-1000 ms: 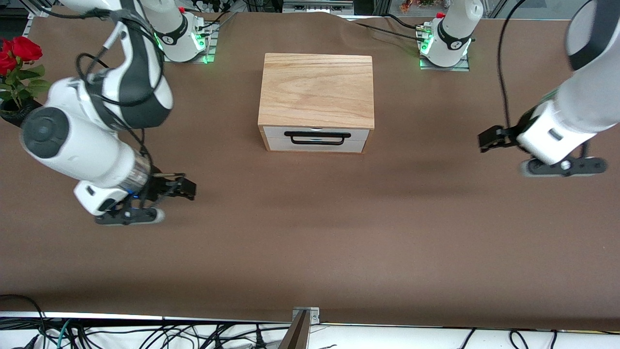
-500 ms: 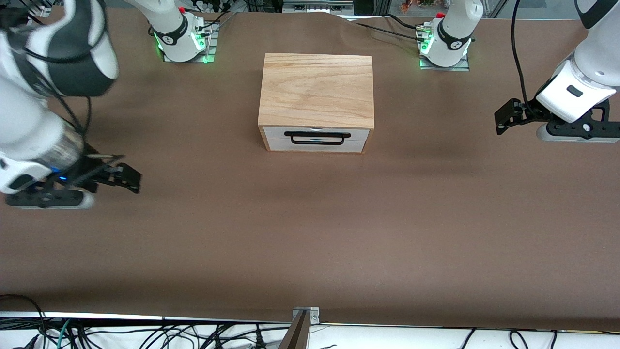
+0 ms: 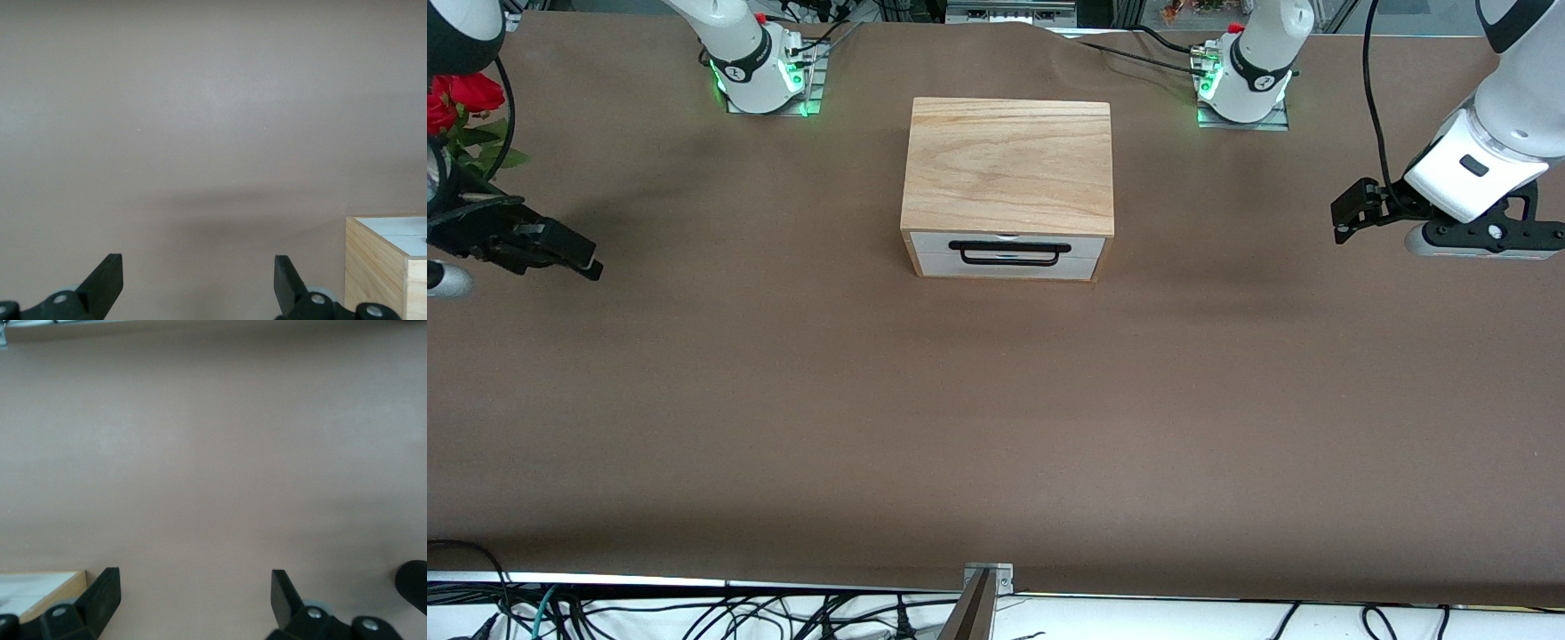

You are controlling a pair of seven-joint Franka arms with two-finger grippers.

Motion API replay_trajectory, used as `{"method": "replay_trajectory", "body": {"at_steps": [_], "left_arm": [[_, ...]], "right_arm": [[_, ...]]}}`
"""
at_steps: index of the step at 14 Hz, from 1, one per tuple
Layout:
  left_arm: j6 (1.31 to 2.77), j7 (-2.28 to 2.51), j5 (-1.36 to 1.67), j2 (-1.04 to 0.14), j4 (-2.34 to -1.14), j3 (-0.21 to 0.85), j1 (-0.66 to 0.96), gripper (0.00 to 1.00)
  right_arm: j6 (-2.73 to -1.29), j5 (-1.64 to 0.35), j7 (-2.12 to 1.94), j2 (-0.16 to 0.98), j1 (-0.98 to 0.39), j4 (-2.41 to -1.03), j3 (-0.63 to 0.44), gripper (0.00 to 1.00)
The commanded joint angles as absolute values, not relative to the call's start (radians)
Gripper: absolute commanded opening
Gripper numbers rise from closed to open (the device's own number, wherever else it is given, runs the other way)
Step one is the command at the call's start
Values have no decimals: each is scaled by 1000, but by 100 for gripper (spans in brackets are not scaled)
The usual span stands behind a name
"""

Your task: Close drawer with both arms simultaneously

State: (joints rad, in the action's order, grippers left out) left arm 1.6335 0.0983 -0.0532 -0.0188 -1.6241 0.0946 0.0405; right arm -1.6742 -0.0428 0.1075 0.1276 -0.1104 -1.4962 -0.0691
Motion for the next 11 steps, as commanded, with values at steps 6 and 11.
{"method": "replay_trajectory", "body": {"at_steps": [6,11], "left_arm": [[1569,78,7,-18,-1618,84,48,100],[1574,77,11,-47,-1592,83,46,100]], "right_arm": [[-1638,25,107,133,-69,-1491,26,100],[-1646,23,110,137,-66,-1491,26,100]]}}
